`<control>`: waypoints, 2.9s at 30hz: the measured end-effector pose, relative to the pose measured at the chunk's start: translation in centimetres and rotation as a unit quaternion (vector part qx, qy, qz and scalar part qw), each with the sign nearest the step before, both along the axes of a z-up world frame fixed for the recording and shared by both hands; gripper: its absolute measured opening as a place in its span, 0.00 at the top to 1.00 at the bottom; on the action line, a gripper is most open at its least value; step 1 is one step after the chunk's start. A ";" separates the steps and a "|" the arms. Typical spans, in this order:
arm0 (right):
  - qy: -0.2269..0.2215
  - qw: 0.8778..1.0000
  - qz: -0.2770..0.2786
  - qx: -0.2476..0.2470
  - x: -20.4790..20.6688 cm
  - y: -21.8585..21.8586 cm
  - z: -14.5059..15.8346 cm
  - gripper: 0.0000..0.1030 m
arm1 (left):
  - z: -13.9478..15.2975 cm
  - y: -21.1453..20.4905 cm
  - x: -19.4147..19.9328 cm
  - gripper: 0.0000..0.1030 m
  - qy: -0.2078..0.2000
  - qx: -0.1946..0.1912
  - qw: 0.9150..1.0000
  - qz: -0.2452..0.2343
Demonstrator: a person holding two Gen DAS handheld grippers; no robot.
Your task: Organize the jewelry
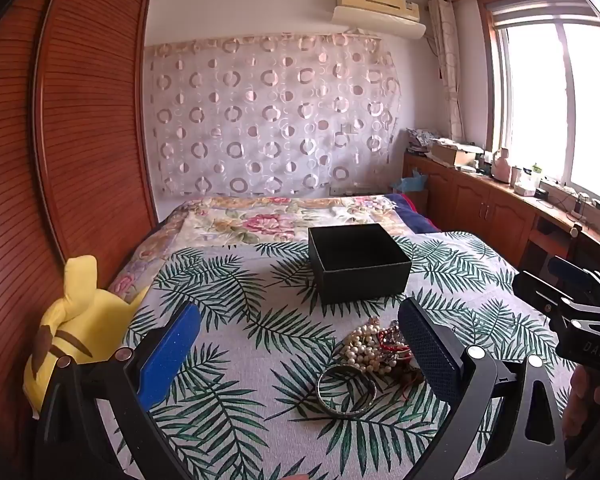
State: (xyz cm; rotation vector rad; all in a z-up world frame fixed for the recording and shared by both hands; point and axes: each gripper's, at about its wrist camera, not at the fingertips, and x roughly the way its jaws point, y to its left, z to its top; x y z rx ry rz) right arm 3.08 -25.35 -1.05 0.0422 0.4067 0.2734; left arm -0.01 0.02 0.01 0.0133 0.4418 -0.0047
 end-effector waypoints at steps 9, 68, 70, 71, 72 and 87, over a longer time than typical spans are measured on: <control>0.000 1.000 0.000 0.000 0.0 0.1 0.0 0.02 | 0.0 0.0 0.0 0.07 0.000 0.000 1.000 0.000; 0.000 1.000 0.001 0.000 -0.2 0.2 0.3 0.02 | 0.0 0.0 0.0 0.07 -0.001 -0.002 1.000 0.000; 0.000 1.000 0.001 -0.001 -0.2 0.2 0.3 0.02 | 0.0 0.0 0.0 0.07 -0.001 -0.001 1.000 0.000; 0.000 1.000 0.001 0.000 -0.2 0.2 0.3 0.02 | 0.0 0.0 0.0 0.07 0.000 -0.001 1.000 0.000; 0.000 1.000 0.002 0.000 -0.2 0.2 0.3 0.02 | 0.0 0.0 0.0 0.07 0.000 -0.001 1.000 0.000; 0.023 0.999 0.025 -0.008 0.3 0.7 -1.3 0.02 | -3.1 0.0 1.1 0.07 0.039 0.001 0.999 -0.007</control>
